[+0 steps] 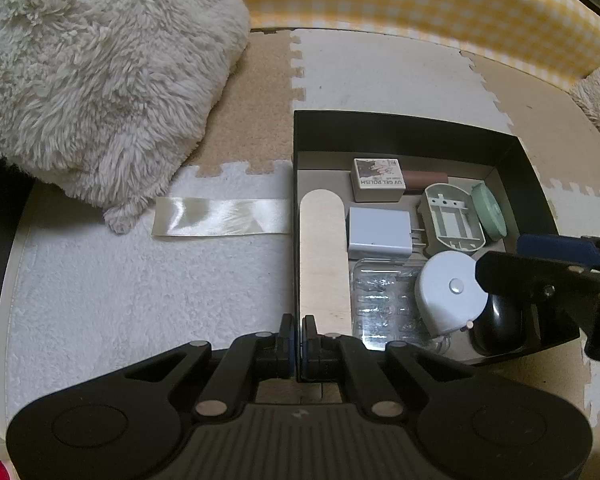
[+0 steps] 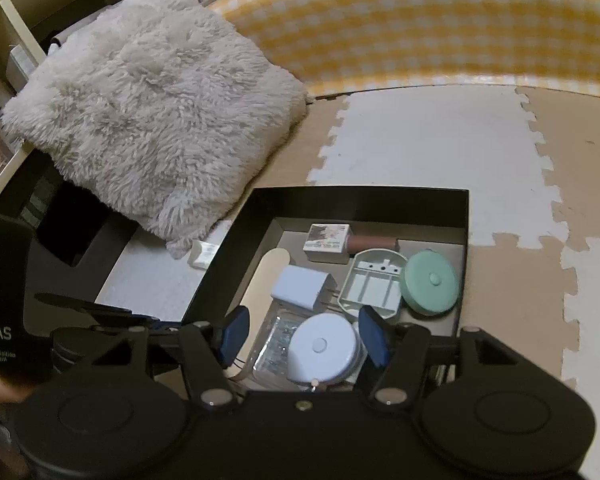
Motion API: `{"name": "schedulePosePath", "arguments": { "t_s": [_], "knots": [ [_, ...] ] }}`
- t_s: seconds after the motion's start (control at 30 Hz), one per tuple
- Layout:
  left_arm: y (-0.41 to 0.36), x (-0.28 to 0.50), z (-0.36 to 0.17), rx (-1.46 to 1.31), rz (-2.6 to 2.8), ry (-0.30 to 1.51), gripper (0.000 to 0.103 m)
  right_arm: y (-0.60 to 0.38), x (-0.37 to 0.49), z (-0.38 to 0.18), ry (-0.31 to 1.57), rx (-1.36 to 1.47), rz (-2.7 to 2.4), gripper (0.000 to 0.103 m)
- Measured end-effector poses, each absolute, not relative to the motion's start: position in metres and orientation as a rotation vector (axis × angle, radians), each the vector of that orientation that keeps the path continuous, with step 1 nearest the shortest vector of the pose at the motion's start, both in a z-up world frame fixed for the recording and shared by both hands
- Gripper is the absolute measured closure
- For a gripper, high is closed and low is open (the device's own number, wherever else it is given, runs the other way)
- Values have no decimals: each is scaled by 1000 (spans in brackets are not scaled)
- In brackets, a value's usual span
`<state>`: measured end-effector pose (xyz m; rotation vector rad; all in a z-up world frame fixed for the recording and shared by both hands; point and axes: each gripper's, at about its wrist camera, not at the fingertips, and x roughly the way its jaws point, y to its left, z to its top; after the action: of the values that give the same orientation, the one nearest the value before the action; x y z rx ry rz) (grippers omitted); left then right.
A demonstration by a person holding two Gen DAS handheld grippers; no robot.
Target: Organize rigid objects
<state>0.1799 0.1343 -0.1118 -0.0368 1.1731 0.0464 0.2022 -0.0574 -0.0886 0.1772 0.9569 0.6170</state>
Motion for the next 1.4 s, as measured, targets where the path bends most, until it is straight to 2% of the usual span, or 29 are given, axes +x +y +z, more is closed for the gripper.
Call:
{"name": "schedulePosePath", "arguments": {
  "t_s": [0.53, 1.07, 1.13, 1.3, 1.4],
  "knots": [
    [134, 180, -112, -37, 46, 1173, 100, -62, 189, -73, 951, 67, 599, 35],
    [135, 176, -107, -39, 61, 1152, 99, -101, 142, -34, 827, 42, 552, 23],
    [134, 173, -100, -46, 73, 1132, 96, -103, 135, -31, 813, 36, 547, 22],
    [128, 155, -73, -56, 83, 1041, 59, -109, 124, -26, 790, 43, 537, 20],
    [124, 139, -52, -48, 98, 971, 43, -113, 118, -23, 771, 34, 524, 19]
  ]
}}
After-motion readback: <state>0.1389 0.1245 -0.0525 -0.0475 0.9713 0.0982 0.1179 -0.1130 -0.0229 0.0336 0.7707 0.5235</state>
